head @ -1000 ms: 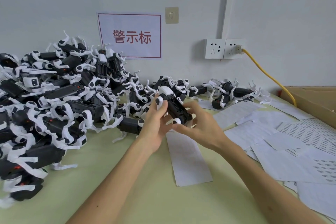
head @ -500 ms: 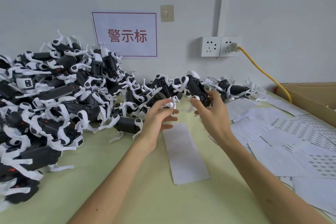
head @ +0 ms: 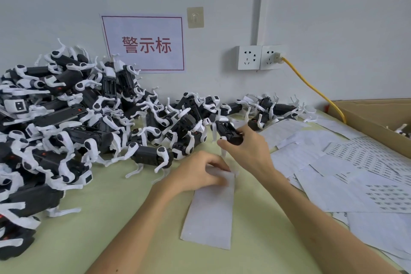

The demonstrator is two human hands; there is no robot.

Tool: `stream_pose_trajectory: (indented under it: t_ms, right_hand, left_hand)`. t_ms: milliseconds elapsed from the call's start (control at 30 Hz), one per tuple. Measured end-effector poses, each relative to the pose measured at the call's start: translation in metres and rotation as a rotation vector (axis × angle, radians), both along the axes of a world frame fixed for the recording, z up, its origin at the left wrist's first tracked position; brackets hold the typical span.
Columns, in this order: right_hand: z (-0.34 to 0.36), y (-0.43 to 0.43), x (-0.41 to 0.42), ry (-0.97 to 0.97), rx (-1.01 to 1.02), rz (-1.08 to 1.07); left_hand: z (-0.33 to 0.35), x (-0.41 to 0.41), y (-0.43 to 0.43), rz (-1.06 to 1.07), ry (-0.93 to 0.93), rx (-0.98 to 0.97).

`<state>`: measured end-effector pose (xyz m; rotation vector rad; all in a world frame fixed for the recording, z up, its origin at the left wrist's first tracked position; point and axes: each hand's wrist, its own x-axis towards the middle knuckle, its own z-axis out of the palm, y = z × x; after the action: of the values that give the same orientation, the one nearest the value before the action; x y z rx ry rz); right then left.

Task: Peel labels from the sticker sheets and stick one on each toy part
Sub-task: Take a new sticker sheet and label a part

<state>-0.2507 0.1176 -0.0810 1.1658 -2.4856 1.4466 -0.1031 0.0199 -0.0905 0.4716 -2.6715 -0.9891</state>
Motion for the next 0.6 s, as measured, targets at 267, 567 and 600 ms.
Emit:
stream_pose_trajectory:
  t_ms: [267,567,600]
  right_hand:
    - [0.001,0.000,-0.006,-0.001,0.072,0.003]
    - [0.007,0.018,-0.056,-0.454,-0.693,-0.504]
    - [0.004,0.018,-0.062,-0.554,-0.679,-0.522]
  left_hand:
    - [0.015,0.011,0.000,-0.256,0.122,0.482]
    - [0.019,0.010,0.002,-0.074,0.154,0.521]
    - [0.019,0.009,0.003,-0.069,0.166,0.522]
